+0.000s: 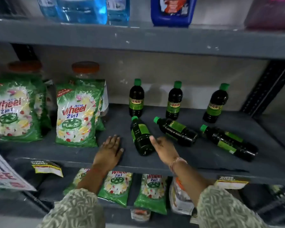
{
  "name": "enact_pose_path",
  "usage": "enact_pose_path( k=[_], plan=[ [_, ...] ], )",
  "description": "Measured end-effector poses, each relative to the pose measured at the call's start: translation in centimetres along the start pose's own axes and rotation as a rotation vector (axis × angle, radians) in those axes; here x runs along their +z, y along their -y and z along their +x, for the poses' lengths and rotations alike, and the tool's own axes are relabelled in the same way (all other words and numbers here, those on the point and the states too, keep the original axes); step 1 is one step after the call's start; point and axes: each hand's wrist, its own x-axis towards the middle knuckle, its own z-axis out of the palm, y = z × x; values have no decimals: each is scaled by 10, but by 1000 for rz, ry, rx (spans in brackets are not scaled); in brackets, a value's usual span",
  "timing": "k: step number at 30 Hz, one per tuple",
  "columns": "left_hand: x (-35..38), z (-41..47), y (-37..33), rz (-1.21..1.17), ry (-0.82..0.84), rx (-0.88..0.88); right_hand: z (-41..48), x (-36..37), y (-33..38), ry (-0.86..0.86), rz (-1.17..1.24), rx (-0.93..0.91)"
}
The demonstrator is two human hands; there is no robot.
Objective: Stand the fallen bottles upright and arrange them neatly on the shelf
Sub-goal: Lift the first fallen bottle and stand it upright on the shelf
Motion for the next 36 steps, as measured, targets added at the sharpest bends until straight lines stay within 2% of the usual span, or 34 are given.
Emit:
enact_pose_path(
  k=[3, 5, 8, 11, 14, 16, 25, 31, 33, 36],
  plan=[
    [15, 7, 6, -3, -121, 0, 19, 5, 26, 72, 60, 45],
    [22, 8, 9, 26, -141, 0, 31, 7, 42, 143, 100, 156],
    [20, 11, 9, 90, -150, 5, 41, 16, 52, 175, -38, 227],
    [21, 16, 8, 169, -139, 12, 45, 25, 48, 49, -28, 155],
    [23, 20, 7, 164, -136, 19, 42, 31, 41, -282, 37, 10],
    [25, 19, 7, 132, -148, 27, 41, 35, 33, -389, 92, -99],
    [20, 15, 2, 5, -161, -24, 45, 42, 14, -381, 257, -139],
    [18, 16, -1, 1, -119, -67, 41, 38, 10, -206, 515, -69],
    [18, 15, -2, 26, -100, -76, 36, 43, 9, -243, 481, -93],
    [17, 16, -2, 40, -97, -80, 35, 50, 16, -378, 292, -95]
  ],
)
